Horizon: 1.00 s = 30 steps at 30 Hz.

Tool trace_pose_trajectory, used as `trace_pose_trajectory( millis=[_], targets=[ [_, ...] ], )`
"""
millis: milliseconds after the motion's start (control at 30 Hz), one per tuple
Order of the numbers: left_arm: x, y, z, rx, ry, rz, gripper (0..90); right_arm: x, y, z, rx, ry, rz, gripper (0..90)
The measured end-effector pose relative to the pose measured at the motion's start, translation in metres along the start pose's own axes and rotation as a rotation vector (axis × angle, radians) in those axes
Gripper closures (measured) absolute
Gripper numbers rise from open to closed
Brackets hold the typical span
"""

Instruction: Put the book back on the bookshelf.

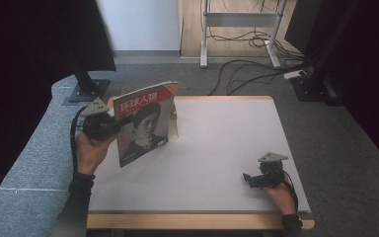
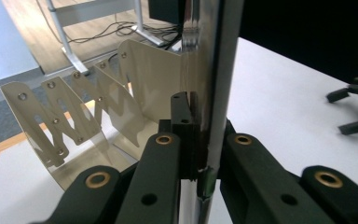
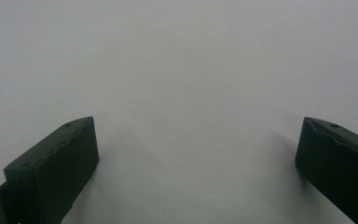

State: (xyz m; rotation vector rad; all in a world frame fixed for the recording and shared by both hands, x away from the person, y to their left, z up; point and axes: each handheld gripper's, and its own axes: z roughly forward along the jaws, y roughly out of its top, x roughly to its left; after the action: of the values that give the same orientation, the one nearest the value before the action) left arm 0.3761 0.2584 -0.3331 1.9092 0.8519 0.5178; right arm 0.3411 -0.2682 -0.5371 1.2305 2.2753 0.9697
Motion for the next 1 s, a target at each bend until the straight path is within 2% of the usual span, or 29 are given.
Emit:
trace_pose_trajectory(
  millis=[333, 467, 567, 733, 900, 1000],
  targets=[
    [0.005, 0.004, 0.030, -0.042, 0.062, -0.029, 87.2, 0.000, 0.000, 0.000, 0.001, 0.002, 0.002, 0.0],
    [0.006, 0.005, 0.040, -0.061, 0.086, -0.028, 87.1, 0.000, 0.000, 0.000, 0.001, 0.003, 0.000, 0.0],
    [0.007, 0.003, 0.046, -0.054, 0.094, -0.021, 87.1, 0.000, 0.000, 0.000, 0.000, 0.002, 0.000, 0.0],
    [0.005, 0.000, 0.047, -0.038, 0.039, -0.006, 86.8, 0.000, 0.000, 0.000, 0.000, 0.003, 0.000, 0.0],
    [0.002, 0.000, 0.045, 0.023, -0.050, -0.005, 86.1, 0.000, 0.000, 0.000, -0.001, 0.001, 0.000, 0.0],
    [0.000, -0.001, 0.045, 0.080, -0.103, -0.011, 85.6, 0.000, 0.000, 0.000, 0.000, 0.002, 0.001, 0.0]
  ],
)
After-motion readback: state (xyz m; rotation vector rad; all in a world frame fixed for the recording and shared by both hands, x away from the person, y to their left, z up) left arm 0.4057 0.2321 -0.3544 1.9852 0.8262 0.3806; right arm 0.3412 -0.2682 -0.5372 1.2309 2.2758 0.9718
